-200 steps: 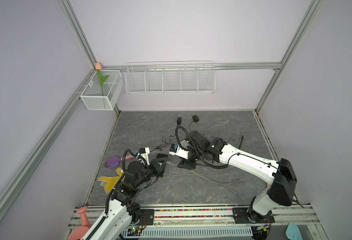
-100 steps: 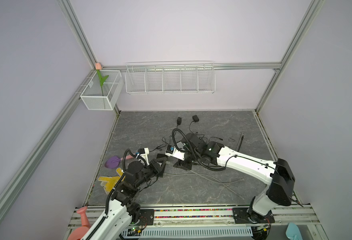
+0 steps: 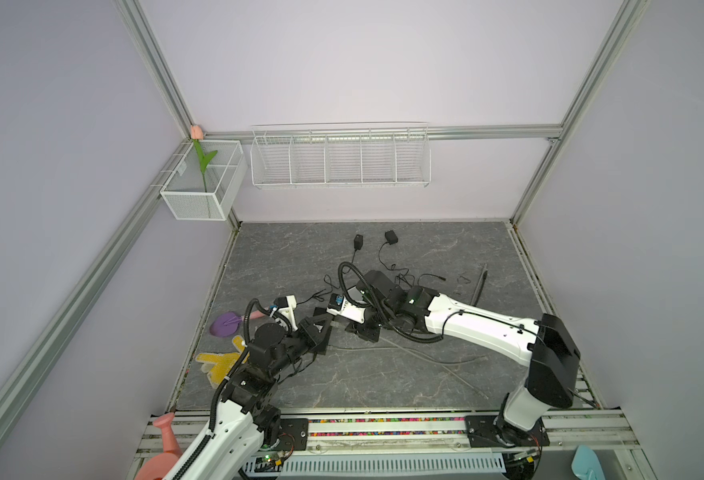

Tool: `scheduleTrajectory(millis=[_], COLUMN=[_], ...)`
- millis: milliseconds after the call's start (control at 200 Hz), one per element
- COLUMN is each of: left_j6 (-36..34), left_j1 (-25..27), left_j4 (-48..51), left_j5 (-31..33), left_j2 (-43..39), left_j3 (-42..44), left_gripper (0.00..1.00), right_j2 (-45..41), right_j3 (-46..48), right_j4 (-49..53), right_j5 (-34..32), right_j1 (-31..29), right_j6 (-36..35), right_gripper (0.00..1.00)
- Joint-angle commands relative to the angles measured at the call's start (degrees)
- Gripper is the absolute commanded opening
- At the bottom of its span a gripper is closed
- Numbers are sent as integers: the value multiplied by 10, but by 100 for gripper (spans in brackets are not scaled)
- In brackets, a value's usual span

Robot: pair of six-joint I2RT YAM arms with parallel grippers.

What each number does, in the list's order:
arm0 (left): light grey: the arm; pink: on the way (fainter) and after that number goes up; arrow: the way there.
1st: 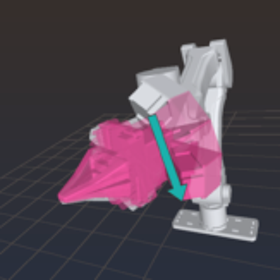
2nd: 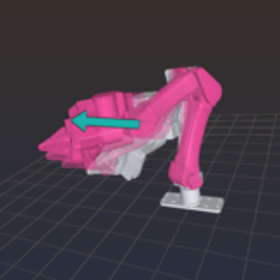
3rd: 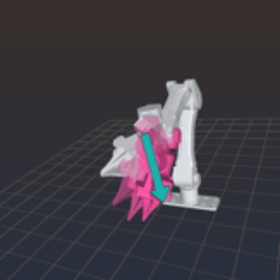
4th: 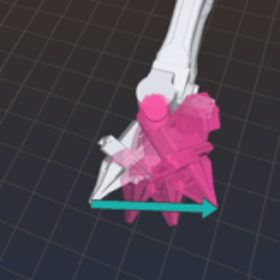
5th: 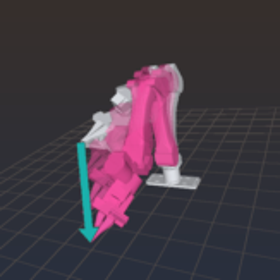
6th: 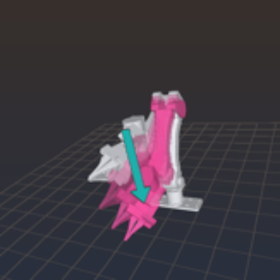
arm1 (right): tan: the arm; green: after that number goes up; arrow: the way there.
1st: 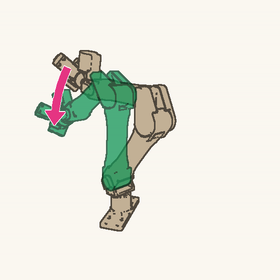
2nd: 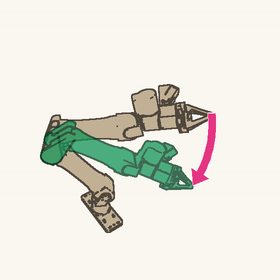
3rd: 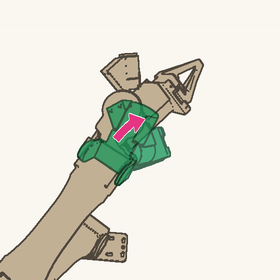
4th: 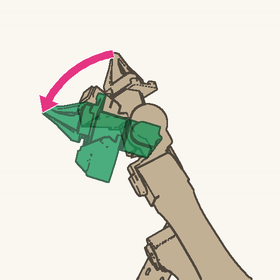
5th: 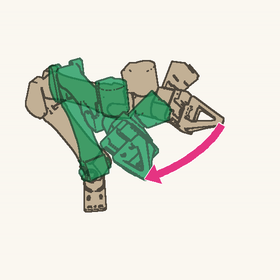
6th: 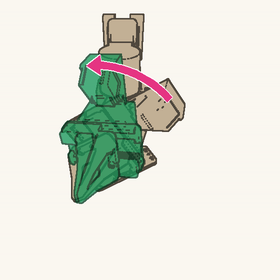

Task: Insert the plug into the switch port

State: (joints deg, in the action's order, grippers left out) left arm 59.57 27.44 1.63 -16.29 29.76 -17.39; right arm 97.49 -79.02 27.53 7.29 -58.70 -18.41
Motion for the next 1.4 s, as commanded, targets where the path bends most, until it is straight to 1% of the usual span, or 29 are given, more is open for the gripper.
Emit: scheduleTrajectory(millis=[0,120,255,365,475,555,615,690,760,825,890,975,1070,1175,1330,1395], left_j6=[10,15,19,20,13,-22,-53,-81,-93,-101,-108,-126,-158,-187,-229,-234], left_j1=[3,3,3,3,2,1,-3,-21,-64,-114,-166,-203,-208,-208,-208,-208], left_j4=[1,-4,-8,-8,13,72,123,153,143,115,83,37,16,10,44,32], left_j5=[4,6,7,8,15,41,72,90,66,29,-8,-36,-38,-46,-56,-60], left_j2=[-7,-7,-7,-10,-14,-18,-21,-20,-10,13,55,121,209,285,351,371], left_j3=[4,8,12,13,7,-15,-38,-55,-56,-45,-34,-30,-51,-81,-117,-116], left_gripper=[0,0,0,0,0,22,35,42,43,43,43,43,42,41,41,41], right_j2=[7,7,4,-1,-11,-11,-7,5,24,44,67,93,130,175,212,222], right_j3=[-3,-2,0,6,17,14,8,-5,-20,-34,-46,-59,-86,-116,-143,-151], right_j4=[-12,-15,-20,-26,-33,-18,0,31,61,87,105,115,129,144,149,148], right_j5=[-2,-1,-3,-5,-19,-34,-43,-46,-53,-61,-67,-71,-72,-75,-68,-64], right_j1=[-5,-8,-11,-11,-11,-9,-6,4,12,18,20,21,19,18,14,11], right_j6=[-2,-1,1,2,0,-8,-13,-21,-27,-34,-39,-46,-53,-61,-65,-67], right_gripper=[30,28,14,9,7,7,7,7,7,7,7,7,7,7,7,7])
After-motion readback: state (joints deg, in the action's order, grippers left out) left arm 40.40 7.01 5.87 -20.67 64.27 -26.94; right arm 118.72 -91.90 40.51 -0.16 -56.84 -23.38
